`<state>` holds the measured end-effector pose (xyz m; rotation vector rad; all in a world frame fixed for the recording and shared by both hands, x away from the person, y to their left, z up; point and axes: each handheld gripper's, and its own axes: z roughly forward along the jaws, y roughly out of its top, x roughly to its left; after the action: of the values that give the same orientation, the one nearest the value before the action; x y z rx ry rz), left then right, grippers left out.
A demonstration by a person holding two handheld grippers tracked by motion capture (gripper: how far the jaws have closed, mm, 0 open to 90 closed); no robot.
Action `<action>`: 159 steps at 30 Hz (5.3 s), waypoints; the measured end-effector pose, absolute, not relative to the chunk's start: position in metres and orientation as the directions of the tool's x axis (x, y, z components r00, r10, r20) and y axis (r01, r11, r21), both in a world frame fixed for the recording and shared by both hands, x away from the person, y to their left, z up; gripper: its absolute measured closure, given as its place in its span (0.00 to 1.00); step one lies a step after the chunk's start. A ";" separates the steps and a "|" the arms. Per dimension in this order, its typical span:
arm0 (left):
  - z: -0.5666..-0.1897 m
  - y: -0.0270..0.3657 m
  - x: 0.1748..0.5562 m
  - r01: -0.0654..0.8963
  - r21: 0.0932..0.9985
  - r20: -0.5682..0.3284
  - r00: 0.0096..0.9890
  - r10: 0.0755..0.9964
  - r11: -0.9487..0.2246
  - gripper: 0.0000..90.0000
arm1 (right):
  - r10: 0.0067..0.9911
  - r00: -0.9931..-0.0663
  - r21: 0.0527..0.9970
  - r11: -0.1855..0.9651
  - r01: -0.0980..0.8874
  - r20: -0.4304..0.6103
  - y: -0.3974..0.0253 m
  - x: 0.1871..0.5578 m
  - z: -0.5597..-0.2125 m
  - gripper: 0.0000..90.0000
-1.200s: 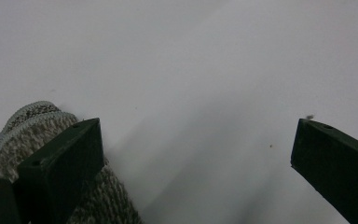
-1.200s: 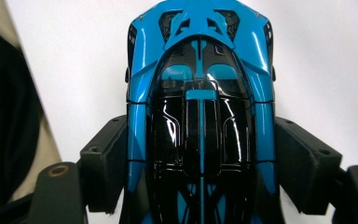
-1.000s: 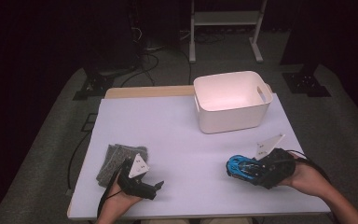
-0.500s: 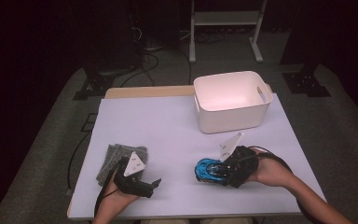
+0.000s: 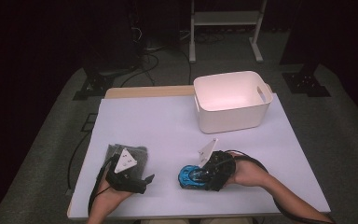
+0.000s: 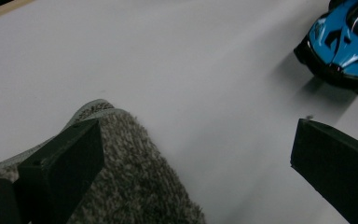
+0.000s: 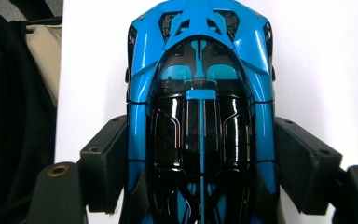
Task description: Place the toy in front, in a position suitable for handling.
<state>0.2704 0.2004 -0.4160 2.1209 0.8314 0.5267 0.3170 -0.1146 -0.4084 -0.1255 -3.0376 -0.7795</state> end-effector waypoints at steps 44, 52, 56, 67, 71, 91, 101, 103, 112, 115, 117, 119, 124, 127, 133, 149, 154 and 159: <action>-0.432 0.223 0.308 0.476 0.660 0.031 0.756 0.654 -0.581 0.27 | 0.230 -0.968 0.644 0.727 0.239 0.099 -0.180 0.305 -0.442 0.17; -0.440 0.227 0.309 0.493 0.648 0.028 0.746 0.665 -0.580 0.39 | 0.216 -0.972 0.647 0.729 0.225 0.094 -0.179 0.303 -0.451 0.17; -0.441 0.227 0.309 0.486 0.647 0.037 0.750 0.661 -0.588 0.47 | 0.220 -0.972 0.650 0.727 0.223 0.088 -0.178 0.303 -0.453 0.17; -0.440 0.228 0.307 0.464 0.642 0.059 0.764 0.642 -0.611 0.76 | 0.224 -0.971 0.668 0.711 0.218 0.078 -0.179 0.302 -0.455 0.17; -0.440 0.229 0.307 0.460 0.649 0.055 0.766 0.641 -0.606 0.86 | 0.216 -0.974 0.673 0.711 0.204 0.067 -0.180 0.302 -0.456 0.17; -0.407 0.161 0.293 0.249 0.734 0.007 0.927 0.374 -0.632 0.91 | 0.202 -0.978 0.684 0.707 0.178 0.046 -0.183 0.302 -0.457 0.23; -0.412 0.080 0.291 0.136 0.731 -0.050 0.988 0.146 -0.669 0.91 | 0.199 -0.979 0.692 0.701 0.174 0.044 -0.183 0.302 -0.458 0.24; -0.415 0.075 0.291 0.128 0.717 -0.046 0.990 0.136 -0.686 0.91 | 0.193 -0.981 0.693 0.702 0.164 0.036 -0.184 0.302 -0.458 0.24; -0.426 0.103 0.293 0.187 0.703 -0.074 0.979 0.191 -0.686 0.90 | 0.190 -0.981 0.687 0.710 0.153 0.022 -0.182 0.301 -0.458 0.25; -0.427 0.111 0.296 0.193 0.680 -0.055 0.975 0.214 -0.707 0.90 | 0.187 -0.982 0.687 0.711 0.151 0.023 -0.182 0.301 -0.458 0.25; -0.429 0.117 0.298 0.214 0.688 -0.074 0.971 0.227 -0.693 0.90 | 0.185 -0.982 0.688 0.709 0.151 0.024 -0.183 0.302 -0.458 0.25; -0.429 0.116 0.298 0.217 0.685 -0.080 0.971 0.224 -0.696 0.90 | 0.185 -0.983 0.689 0.709 0.150 0.024 -0.183 0.302 -0.458 0.25; -0.428 0.109 0.297 0.206 0.694 -0.081 0.974 0.210 -0.689 0.90 | 0.184 -0.983 0.694 0.705 0.148 0.023 -0.184 0.302 -0.459 0.25; -0.423 0.091 0.296 0.172 0.713 -0.092 0.984 0.152 -0.680 0.90 | 0.184 -0.983 0.693 0.706 0.149 0.024 -0.184 0.302 -0.459 0.25; -0.420 0.070 0.296 0.118 0.690 -0.072 0.993 0.094 -0.714 0.90 | 0.184 -0.983 0.697 0.701 0.150 0.026 -0.184 0.301 -0.459 0.25; -0.430 0.118 0.295 0.208 0.680 -0.099 0.976 0.193 -0.703 0.90 | 0.181 -0.983 0.694 0.705 0.143 0.019 -0.183 0.301 -0.459 0.25; -0.426 0.105 0.297 0.185 0.679 -0.097 0.982 0.163 -0.710 0.90 | 0.181 -0.983 0.696 0.703 0.146 0.024 -0.184 0.302 -0.459 0.25; -0.421 0.088 0.299 0.156 0.689 -0.097 0.988 0.124 -0.708 0.90 | 0.181 -0.983 0.694 0.705 0.146 0.023 -0.183 0.302 -0.459 0.25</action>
<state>0.2995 0.0883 -0.4206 2.3653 0.1937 -0.0553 0.3018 -0.1834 -0.4589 -0.2828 -2.9431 -1.1926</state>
